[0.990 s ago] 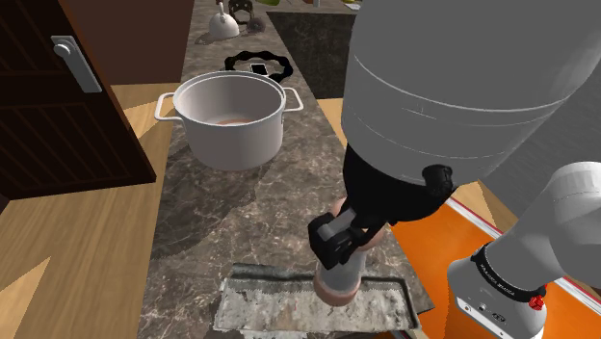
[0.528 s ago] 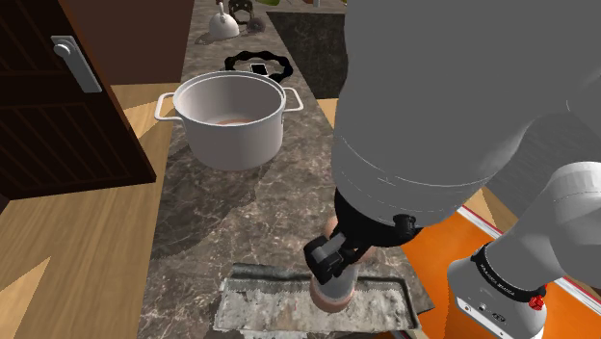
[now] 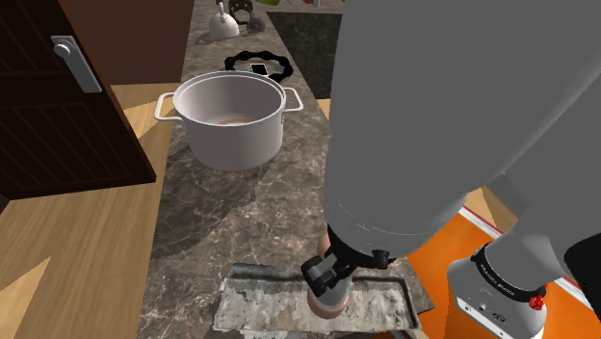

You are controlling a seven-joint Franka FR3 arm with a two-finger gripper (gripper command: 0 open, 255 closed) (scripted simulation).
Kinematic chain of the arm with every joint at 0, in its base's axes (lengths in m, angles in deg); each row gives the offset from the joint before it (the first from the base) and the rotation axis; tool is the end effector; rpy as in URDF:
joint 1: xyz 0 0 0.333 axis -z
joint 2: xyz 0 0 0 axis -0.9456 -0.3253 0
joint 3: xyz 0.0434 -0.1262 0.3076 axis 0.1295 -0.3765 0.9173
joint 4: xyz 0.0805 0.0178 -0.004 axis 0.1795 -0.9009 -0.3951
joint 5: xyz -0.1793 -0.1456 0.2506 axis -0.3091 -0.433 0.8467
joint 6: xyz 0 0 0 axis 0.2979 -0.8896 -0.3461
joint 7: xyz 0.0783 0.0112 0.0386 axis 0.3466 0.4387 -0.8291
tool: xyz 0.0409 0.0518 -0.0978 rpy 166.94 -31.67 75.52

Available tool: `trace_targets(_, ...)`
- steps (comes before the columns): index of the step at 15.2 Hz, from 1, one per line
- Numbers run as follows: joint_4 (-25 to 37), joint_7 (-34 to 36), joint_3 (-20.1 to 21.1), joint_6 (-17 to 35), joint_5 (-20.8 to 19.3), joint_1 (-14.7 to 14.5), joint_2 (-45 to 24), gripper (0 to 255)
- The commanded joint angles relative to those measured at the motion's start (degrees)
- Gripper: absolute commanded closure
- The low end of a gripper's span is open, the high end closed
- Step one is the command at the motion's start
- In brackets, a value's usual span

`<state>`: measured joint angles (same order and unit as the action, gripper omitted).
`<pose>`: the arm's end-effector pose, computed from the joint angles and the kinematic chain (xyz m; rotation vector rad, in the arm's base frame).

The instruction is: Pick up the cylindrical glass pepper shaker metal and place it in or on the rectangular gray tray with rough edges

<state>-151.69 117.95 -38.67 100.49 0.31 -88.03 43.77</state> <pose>0.1577 0.3749 0.5003 2.9650 -0.0873 0.0464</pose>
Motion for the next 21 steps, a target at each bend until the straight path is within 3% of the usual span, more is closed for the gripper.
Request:
trace_targets(1,-1.0,0.5,0.6,1.7,-0.3,0.2,-0.8,255)
trace_targets(5,-3.1,1.1,1.4,4.6,-0.5,0.3,-1.8,255)
trace_targets(12,-3.1,1.1,1.4,4.6,-0.5,0.3,-1.8,255)
trace_targets(13,-3.1,1.1,1.4,4.6,-0.5,0.3,-1.8,0)
trace_targets(18,-3.1,1.1,1.4,4.6,-0.5,0.3,-1.8,0)
trace_targets(21,2.4,1.0,0.8,-1.2,-0.7,0.4,-1.3,0)
